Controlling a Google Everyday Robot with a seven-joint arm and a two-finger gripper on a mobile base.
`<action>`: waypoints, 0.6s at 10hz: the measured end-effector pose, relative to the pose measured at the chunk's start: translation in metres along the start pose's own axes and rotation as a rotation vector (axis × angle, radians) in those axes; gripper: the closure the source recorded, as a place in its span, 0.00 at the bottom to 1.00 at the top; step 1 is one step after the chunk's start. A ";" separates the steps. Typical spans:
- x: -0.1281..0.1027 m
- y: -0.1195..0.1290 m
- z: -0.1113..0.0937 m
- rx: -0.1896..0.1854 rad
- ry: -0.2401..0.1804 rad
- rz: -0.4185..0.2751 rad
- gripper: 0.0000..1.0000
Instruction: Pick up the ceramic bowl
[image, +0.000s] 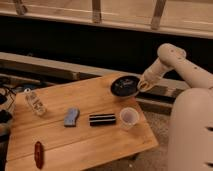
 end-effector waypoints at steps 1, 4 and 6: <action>0.000 -0.001 -0.001 -0.006 0.006 0.002 1.00; 0.001 0.021 0.008 -0.033 0.071 -0.011 1.00; 0.007 0.053 0.020 -0.050 0.119 -0.051 1.00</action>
